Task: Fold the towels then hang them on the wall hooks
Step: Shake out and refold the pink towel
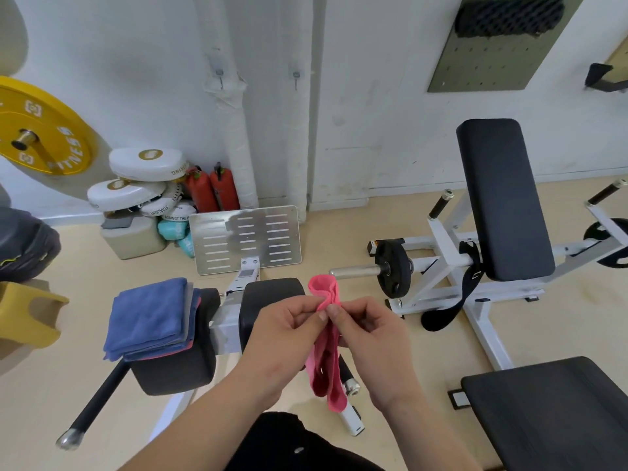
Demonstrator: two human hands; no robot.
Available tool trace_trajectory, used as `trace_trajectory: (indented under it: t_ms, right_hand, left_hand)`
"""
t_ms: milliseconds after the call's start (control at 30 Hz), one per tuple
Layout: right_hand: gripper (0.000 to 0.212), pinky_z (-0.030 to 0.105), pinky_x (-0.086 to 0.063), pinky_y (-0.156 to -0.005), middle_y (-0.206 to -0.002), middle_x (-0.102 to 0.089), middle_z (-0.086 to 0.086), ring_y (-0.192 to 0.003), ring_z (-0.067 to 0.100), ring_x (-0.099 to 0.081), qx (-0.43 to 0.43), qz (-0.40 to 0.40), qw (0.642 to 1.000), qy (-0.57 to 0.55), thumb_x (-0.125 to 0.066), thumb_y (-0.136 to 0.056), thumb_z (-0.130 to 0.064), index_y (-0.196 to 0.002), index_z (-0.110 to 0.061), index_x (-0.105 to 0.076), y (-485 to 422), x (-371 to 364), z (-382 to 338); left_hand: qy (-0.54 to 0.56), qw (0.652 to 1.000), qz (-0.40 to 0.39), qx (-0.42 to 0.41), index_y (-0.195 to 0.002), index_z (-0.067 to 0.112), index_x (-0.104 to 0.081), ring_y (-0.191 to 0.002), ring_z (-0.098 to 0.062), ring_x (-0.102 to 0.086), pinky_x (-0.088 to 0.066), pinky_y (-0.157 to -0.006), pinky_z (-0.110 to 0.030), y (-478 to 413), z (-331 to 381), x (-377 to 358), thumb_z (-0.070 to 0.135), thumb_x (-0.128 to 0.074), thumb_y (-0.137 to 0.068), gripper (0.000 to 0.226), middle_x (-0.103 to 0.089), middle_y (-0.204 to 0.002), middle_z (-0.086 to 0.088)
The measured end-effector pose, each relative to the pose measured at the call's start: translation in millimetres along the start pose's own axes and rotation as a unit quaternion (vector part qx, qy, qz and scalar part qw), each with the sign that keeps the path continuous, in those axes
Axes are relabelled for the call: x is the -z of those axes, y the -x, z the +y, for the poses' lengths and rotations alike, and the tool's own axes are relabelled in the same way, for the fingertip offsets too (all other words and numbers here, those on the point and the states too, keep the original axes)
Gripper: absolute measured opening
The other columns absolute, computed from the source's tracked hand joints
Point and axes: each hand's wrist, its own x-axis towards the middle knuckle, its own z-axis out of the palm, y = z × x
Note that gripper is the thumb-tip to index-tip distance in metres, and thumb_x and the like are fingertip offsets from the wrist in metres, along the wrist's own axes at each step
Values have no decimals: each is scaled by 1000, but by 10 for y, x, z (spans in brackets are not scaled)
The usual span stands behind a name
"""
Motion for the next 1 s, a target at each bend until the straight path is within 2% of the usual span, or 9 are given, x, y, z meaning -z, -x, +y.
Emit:
trace_trajectory:
  t_ms: [200, 333, 433, 533, 633, 700, 767, 900, 1000]
  right_hand:
    - [14, 51, -61, -83, -79, -77, 4, -82, 28, -74, -3, 21, 1000, 0, -79, -89, -18, -76, -22, -76, 34, 13, 2]
    - [14, 47, -61, -84, -81, -78, 1, -84, 23, -74, -5, -1, 1000, 8, -75, -92, -18, -80, -23, -80, 52, 4, 11]
    - [27, 53, -60, -85, -79, -76, 5, -84, 27, -72, 9, -17, 1000, 23, -64, -100, -33, -81, -18, -78, 36, 17, 59]
    - [47, 57, -59, -85, -85, -71, 17, -88, 37, -71, 9, -47, 999, 17, -57, -96, -50, -81, -8, -73, 18, 27, 101]
    - [22, 44, -64, -81, -98, -71, 6, -96, 29, -72, -3, -47, 999, 1, -64, -100, -30, -86, -24, -79, -26, 75, 116]
    - [12, 46, -62, -85, -102, -72, -4, -96, 21, -71, -8, 0, 1000, 28, -68, -97, -26, -96, -33, -78, -93, 170, 177]
    - [24, 39, -59, -92, -111, -72, -7, -102, 13, -70, -47, 9, 999, 14, -73, -94, -27, -116, -35, -71, -165, 279, 208]
    - [70, 34, -42, -115, -144, -60, -10, -134, 4, -54, -117, -157, 980, -25, -77, -83, -46, -146, -26, -53, -345, 538, 138]
    - [44, 30, -51, -106, -130, -72, 0, -120, 10, -65, -96, -280, 955, -32, -70, -91, -34, -129, -13, -68, -370, 580, 104]
  left_hand:
    - [18, 999, 49, -3, -109, 15, -79, -93, -28, -79, -61, -93, -46, 14, -15, -47, 8, -69, -96, 17, -82, -93, -9]
    - [-23, 1000, 13, -17, -92, 32, -83, -86, -21, -80, -63, -82, -33, 33, 10, -78, 6, -66, -98, 32, -82, -89, -4]
    - [-41, 998, -17, -45, -88, 40, -81, -86, -16, -79, -62, -76, -26, 48, 8, -102, -3, -66, -94, 46, -82, -91, 0]
    - [-68, 995, 26, -69, -90, 30, -77, -82, -16, -78, -59, -70, -28, 11, -36, -89, -2, -71, -91, 32, -81, -86, 0]
    - [-78, 993, 39, -75, -93, 27, -76, -81, -34, -75, -59, -75, -53, -51, -49, -3, 3, -67, -95, 26, -80, -86, -4]
    - [-90, 992, 25, -82, -94, 29, -76, -84, -28, -74, -57, -81, -49, -82, -14, 91, 4, -64, -97, 28, -80, -90, 0]
    - [-68, 994, -19, -85, -94, 23, -74, -82, -16, -67, -51, -81, -35, -70, 79, 187, 6, -63, -94, 20, -77, -91, 0]
    - [9, 990, -95, -100, -89, 17, -68, -76, -19, -49, -35, -67, -33, -15, 297, 369, 15, -55, -86, 13, -58, -83, -8]
    - [40, 990, -85, -101, -93, 23, -67, -67, -15, -44, -30, -62, -34, 1, 404, 435, 19, -59, -92, 8, -53, -72, -3]
